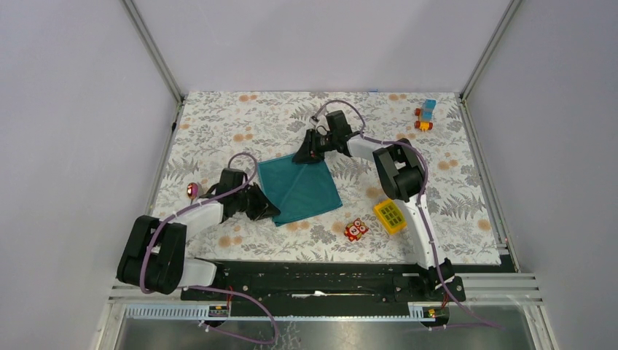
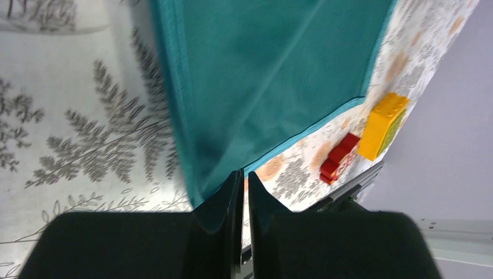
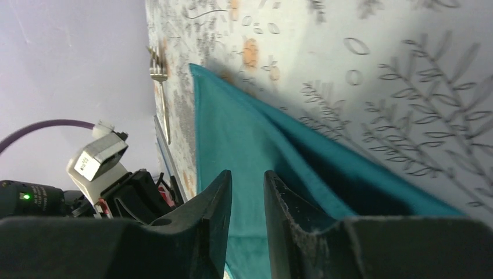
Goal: Fold the napkin into a case and place the utensils inside
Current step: Smooth out the upper triangle-folded napkin at the center of the board.
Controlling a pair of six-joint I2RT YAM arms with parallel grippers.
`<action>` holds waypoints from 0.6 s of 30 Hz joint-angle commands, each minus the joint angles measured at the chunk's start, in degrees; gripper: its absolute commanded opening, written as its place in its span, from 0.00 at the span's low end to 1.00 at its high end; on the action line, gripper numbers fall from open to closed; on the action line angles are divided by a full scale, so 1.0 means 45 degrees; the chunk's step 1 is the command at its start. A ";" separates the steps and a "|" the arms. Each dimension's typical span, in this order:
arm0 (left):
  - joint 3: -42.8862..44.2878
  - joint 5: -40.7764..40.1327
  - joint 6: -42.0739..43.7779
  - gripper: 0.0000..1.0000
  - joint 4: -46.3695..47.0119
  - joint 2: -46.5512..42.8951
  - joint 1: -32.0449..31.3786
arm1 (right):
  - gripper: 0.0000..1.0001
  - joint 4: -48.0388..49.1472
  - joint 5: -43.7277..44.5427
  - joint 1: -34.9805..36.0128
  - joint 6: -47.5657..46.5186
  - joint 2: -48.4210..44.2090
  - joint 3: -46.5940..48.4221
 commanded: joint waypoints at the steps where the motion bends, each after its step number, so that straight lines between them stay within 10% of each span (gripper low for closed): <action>1: -0.0910 0.0599 -0.0208 0.11 0.1717 0.0055 -0.0023 | 0.32 0.0629 -0.0145 -0.0373 0.0030 0.0364 0.0727; 12: -0.0258 -0.0700 0.0588 0.48 -0.2216 -0.3592 -0.0055 | 0.34 0.0581 -0.0155 -0.0552 0.0095 -0.0513 -0.0230; 18: 0.0309 -0.2407 0.1119 0.52 -0.3497 -0.3740 -0.0058 | 0.36 0.0512 -0.0125 -0.0438 0.0135 -0.2363 -0.1596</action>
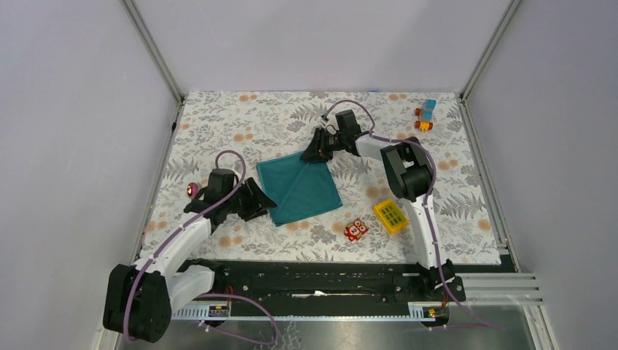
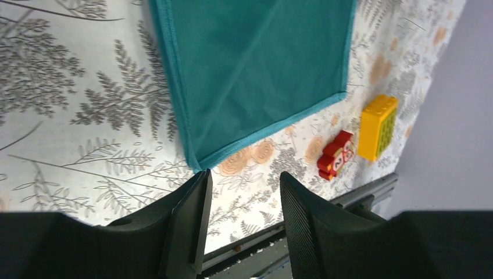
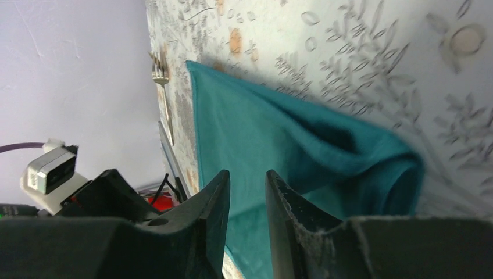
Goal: Fold the napkin into a case and place the utensils inside
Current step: Smooth out the upper triangle-folded napkin at the center of the board.
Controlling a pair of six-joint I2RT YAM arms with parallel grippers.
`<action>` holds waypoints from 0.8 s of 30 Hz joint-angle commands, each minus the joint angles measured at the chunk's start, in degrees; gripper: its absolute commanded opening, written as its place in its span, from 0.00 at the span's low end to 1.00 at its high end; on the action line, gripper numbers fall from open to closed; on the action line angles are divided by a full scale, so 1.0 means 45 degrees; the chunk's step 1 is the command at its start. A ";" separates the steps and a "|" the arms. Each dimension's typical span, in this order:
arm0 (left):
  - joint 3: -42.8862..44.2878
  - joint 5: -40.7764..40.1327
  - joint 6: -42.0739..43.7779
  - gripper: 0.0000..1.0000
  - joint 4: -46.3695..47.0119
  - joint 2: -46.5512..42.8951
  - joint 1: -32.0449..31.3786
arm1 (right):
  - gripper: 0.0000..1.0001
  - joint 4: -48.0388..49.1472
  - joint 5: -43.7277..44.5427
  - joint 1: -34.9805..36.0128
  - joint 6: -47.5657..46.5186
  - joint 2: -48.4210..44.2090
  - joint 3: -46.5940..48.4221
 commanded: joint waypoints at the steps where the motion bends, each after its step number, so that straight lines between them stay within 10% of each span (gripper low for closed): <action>1: 0.0645 -0.1355 0.0697 0.50 -0.1020 0.0467 -0.0038 | 0.36 0.0162 -0.0153 0.0212 -0.0053 -0.2359 -0.1030; 24: 0.0364 -0.1790 0.0867 0.15 0.0938 0.2766 -0.1095 | 0.35 0.2008 -0.0055 0.1742 0.0244 -0.4584 -0.6057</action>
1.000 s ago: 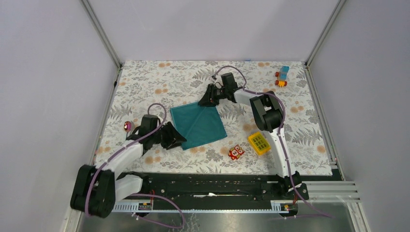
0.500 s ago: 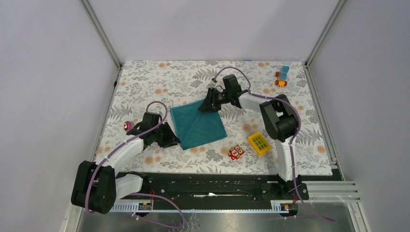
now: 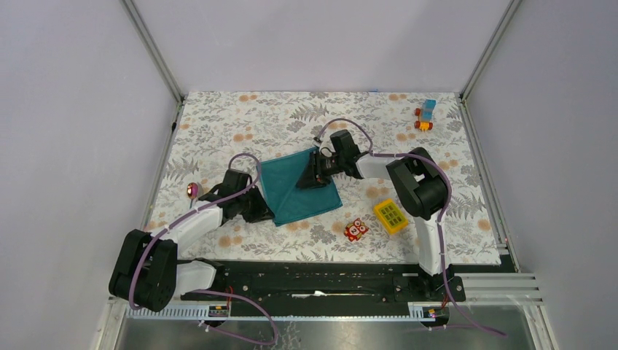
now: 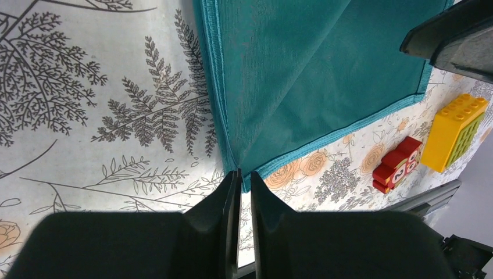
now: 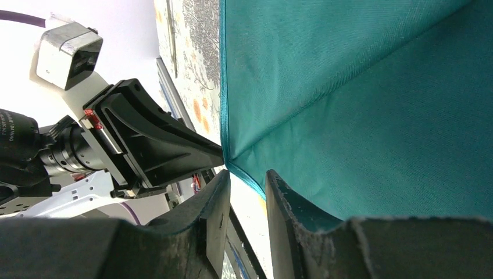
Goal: Fold the napkin into a case and place the utensils inside
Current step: Smooth out the upper triangle-folded napkin at the center of the board.
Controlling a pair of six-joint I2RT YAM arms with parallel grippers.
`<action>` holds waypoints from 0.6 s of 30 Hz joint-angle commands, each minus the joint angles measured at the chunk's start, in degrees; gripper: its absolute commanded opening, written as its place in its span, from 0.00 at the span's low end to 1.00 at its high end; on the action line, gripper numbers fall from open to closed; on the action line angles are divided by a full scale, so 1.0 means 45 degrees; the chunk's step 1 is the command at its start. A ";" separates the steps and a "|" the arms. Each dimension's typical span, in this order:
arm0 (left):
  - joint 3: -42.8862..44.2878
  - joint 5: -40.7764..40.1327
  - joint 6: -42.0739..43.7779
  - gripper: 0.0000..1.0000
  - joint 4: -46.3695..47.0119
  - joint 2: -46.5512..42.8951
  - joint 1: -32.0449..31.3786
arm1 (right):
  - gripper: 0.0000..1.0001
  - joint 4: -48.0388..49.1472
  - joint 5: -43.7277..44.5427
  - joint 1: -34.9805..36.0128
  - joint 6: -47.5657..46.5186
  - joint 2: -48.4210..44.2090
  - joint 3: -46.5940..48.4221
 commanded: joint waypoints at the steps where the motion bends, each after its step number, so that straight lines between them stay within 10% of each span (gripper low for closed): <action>1: -0.0059 -0.0232 0.0089 0.14 0.0948 0.0113 -0.0175 | 0.36 0.0776 -0.0060 0.0138 0.0110 -0.0329 -0.0151; 7: -0.0046 -0.0118 0.0108 0.08 0.0918 0.0006 -0.0446 | 0.36 0.0832 0.0007 0.0205 0.0163 -0.0192 -0.0286; 12: 0.0010 -0.0859 0.0176 0.30 -0.0063 -0.0367 -0.0516 | 0.35 0.0948 0.0047 0.0221 0.0203 -0.0212 -0.0459; 18: -0.0093 -0.0934 0.0046 0.28 0.0051 -0.0351 -0.0517 | 0.35 0.1193 -0.0002 0.0221 0.0366 -0.0121 -0.0562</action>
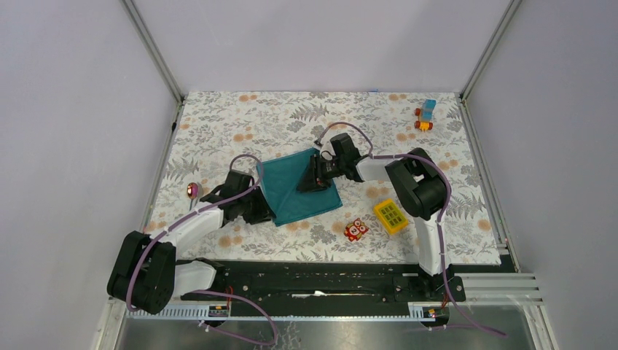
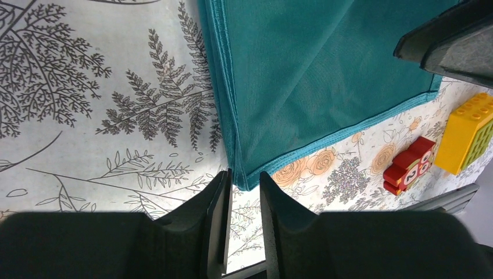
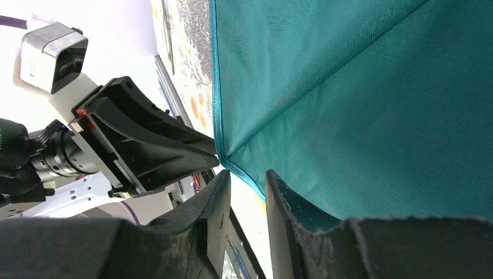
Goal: Fold the napkin into a case and place the utensils inside
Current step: Smooth out the upper triangle-folded napkin at the center of the board.
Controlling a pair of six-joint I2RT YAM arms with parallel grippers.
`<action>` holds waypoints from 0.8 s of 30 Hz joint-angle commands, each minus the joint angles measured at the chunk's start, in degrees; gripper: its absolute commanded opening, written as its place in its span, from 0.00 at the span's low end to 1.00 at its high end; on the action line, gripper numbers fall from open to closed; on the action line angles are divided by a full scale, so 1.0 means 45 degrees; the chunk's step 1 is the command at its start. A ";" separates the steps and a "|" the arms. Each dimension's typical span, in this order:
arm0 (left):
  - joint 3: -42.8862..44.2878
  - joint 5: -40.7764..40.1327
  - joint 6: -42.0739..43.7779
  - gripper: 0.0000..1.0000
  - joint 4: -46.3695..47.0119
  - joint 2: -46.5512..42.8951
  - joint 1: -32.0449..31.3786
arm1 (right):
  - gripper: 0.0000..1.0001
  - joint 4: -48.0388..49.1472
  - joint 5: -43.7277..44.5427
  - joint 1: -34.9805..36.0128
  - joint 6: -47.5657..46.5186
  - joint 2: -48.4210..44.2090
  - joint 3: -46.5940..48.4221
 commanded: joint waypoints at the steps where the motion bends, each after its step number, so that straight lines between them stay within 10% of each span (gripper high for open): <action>1: -0.0092 -0.0298 -0.0004 0.27 0.0310 -0.0191 -0.0048 | 0.35 0.0652 -0.0003 0.0144 0.0148 -0.0093 -0.0062; 24: -0.1338 0.0653 -0.0715 0.01 0.1914 -0.0673 -0.0583 | 0.33 0.1004 0.0018 0.0354 0.0391 0.0211 -0.0258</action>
